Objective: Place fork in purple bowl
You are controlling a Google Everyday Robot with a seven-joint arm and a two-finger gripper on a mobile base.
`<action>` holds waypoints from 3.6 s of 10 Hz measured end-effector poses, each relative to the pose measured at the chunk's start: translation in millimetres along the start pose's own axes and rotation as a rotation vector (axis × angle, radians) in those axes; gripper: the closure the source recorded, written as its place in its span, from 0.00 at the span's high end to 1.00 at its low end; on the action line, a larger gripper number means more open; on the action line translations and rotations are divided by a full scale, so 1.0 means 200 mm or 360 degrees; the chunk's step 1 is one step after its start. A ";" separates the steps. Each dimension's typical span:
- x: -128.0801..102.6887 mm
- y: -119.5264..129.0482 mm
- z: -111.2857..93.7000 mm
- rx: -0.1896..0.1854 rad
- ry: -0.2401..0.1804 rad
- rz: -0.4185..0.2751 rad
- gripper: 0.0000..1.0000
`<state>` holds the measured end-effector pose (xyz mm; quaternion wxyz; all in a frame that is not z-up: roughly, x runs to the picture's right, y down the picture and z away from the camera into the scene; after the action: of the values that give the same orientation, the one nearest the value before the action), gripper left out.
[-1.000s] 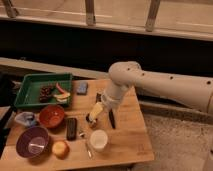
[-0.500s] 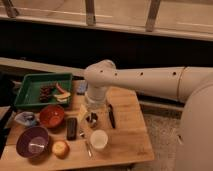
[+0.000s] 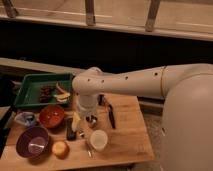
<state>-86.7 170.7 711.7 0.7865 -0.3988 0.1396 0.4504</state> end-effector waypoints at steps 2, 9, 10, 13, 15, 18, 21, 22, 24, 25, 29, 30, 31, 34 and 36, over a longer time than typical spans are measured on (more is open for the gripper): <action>0.02 0.04 0.08 0.0001 0.0023 0.0014 0.80; 0.03 0.12 0.19 -0.0088 0.0039 0.0038 0.80; 0.03 0.11 0.20 -0.0109 0.0037 0.0047 0.80; 0.02 0.10 0.27 -0.0275 0.0058 0.0076 0.80; 0.02 0.11 0.33 -0.0305 0.0111 0.0080 0.80; 0.04 0.11 0.38 -0.0266 0.0208 0.0090 0.80; 0.04 0.14 0.44 -0.0087 0.0324 0.0085 0.80; 0.04 0.13 0.45 -0.0071 0.0339 0.0091 0.80; 0.04 0.14 0.48 -0.0058 0.0363 0.0099 0.80; 0.05 0.14 0.50 -0.0058 0.0370 0.0107 0.80; 0.04 0.13 0.53 -0.0009 0.0309 0.0152 0.80; 0.03 0.12 0.55 0.0016 0.0303 0.0154 0.80; 0.03 0.12 0.55 0.0042 0.0309 0.0153 0.80; 0.03 0.10 0.60 0.0079 0.0346 0.0167 0.80; 0.05 0.06 0.64 0.0068 0.0374 0.0204 0.80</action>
<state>-109.2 277.1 781.8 0.7426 -0.4222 0.2655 0.4470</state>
